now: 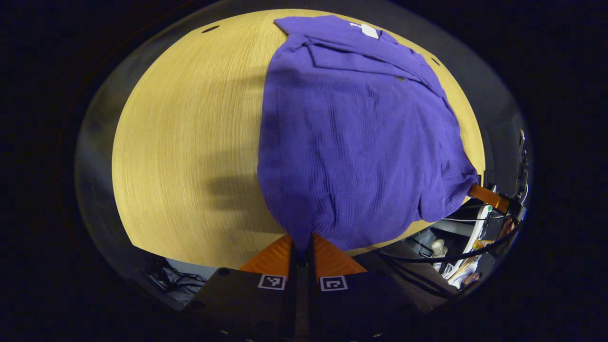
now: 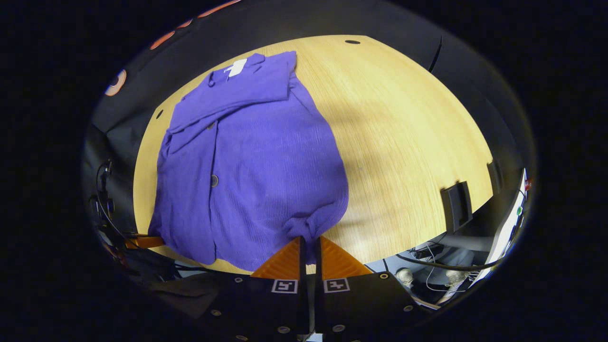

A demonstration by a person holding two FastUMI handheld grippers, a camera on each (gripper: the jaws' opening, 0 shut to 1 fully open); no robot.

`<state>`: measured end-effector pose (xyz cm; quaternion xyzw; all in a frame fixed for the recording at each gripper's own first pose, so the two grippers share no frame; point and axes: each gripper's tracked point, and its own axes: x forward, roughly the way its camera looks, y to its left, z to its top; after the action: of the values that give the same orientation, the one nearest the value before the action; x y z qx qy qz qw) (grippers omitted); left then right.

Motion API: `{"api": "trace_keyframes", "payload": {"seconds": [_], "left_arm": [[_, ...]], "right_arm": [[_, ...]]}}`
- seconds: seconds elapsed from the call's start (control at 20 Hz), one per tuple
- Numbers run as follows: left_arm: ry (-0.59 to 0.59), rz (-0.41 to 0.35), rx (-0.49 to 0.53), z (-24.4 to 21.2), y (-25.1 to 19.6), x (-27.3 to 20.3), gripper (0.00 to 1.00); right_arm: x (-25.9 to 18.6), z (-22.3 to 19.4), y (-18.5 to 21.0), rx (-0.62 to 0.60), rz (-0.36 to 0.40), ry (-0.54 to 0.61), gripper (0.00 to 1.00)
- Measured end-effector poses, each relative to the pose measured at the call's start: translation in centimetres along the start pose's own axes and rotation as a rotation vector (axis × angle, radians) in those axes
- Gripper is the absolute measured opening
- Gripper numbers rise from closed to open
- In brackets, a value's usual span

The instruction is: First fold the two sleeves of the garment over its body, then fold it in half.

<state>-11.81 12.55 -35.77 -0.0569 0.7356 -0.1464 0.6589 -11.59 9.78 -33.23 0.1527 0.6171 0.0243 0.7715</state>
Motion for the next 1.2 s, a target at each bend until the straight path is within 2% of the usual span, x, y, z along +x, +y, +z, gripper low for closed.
{"api": "trace_keyframes", "payload": {"seconds": [0.2, 0.4, 0.7, 0.9, 1.2], "left_arm": [[-0.05, -0.07, 0.035, 3.0, -1.5, -4.0, 0.12], [-0.112, -0.068, 0.066, 6.5, -2.4, -7.1, 0.12], [-0.206, -0.044, 0.044, 13.1, -3.2, -10.4, 0.12], [-0.281, 0.016, 0.054, 18.1, -2.9, -12.4, 0.12], [-0.305, 0.051, 0.045, 25.1, -2.7, -13.6, 0.12]], "right_arm": [[-2.8, 2.8, 2.1, -0.017, 0.03, -0.02, 0.05], [-5.2, 6.7, 4.1, -0.094, 0.086, -0.042, 0.05], [-8.1, 14.8, 5.6, -0.175, 0.172, -0.109, 0.05], [-8.6, 19.7, 5.6, -0.231, 0.187, -0.141, 0.05], [-7.7, 26.1, 6.2, -0.291, 0.203, -0.176, 0.05]]}}
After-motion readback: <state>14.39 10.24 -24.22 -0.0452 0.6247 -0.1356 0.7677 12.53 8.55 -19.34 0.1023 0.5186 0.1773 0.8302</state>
